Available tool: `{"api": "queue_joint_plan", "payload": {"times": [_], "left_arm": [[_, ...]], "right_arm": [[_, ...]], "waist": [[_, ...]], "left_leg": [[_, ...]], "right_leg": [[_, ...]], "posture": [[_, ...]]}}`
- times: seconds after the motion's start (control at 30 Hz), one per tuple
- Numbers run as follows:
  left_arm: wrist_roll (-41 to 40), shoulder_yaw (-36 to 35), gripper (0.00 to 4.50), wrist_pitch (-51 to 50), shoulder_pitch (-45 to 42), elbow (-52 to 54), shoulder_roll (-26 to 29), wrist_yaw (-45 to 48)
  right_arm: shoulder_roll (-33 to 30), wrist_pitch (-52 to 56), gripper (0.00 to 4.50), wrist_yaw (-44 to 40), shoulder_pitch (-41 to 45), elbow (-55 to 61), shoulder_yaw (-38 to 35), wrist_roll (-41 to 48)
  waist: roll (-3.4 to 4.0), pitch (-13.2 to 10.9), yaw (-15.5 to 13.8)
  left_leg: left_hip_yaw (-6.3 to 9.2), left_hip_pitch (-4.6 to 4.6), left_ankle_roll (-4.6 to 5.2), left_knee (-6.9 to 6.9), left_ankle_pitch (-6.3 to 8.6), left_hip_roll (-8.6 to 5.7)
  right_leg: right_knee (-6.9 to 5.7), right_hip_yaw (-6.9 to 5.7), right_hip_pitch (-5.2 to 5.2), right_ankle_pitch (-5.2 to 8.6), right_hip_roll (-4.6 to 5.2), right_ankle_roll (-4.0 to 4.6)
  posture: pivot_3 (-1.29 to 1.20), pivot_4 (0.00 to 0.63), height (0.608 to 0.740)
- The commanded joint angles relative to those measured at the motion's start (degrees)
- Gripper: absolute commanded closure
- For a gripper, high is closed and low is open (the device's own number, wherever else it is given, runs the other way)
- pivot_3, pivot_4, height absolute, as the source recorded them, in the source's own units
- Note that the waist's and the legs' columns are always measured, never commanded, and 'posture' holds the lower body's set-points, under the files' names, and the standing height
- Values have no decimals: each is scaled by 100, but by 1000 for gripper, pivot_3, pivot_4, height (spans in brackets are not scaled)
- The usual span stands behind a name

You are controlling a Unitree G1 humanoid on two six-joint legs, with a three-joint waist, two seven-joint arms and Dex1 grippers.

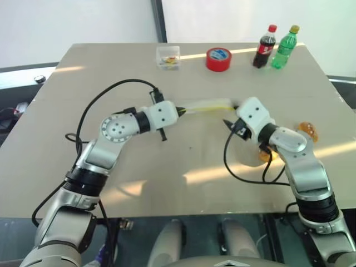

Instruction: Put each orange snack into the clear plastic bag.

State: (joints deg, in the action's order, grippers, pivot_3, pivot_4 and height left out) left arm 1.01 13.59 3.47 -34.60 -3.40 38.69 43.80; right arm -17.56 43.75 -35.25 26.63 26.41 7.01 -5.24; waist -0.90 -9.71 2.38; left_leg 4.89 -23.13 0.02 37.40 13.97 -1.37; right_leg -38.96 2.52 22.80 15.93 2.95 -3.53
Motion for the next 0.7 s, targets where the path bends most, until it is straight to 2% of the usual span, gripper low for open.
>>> {"api": "queue_joint_plan", "payload": {"times": [0.03, 0.07, 0.3, 0.7], "left_arm": [[12, -193, 4500, 124, -1, 50, -25, 45], [11, -205, 4500, 108, 0, 56, -35, 46], [-5, -286, 4500, -9, 78, 227, -65, 27], [21, -422, 4500, -233, 170, 451, -101, -13]], "right_arm": [[373, 295, 4106, 319, 334, 154, -67, 300], [516, 348, 4461, 409, 392, 90, -69, 370], [988, 225, 4461, 816, 618, -502, 180, 516], [804, 312, 4461, 824, 594, -363, 368, 837]], "waist": [[0, 0, -1], [0, 0, -3], [1, 0, -8], [1, 0, -3]], "left_leg": [[0, 0, 0, 0, 0, 0], [0, 0, 0, 0, 0, -1], [1, -2, 0, 0, 0, -3], [2, -2, 0, 0, 0, -3]], "right_leg": [[-1, 1, 0, 0, 0, 0], [0, 0, 0, 0, 1, 0], [4, -1, 0, 0, 4, 0], [3, -2, 0, 0, 4, 0]], "posture": [[0, 150, 740], [0, 150, 740], [0, 150, 740], [0, 150, 740]]}}
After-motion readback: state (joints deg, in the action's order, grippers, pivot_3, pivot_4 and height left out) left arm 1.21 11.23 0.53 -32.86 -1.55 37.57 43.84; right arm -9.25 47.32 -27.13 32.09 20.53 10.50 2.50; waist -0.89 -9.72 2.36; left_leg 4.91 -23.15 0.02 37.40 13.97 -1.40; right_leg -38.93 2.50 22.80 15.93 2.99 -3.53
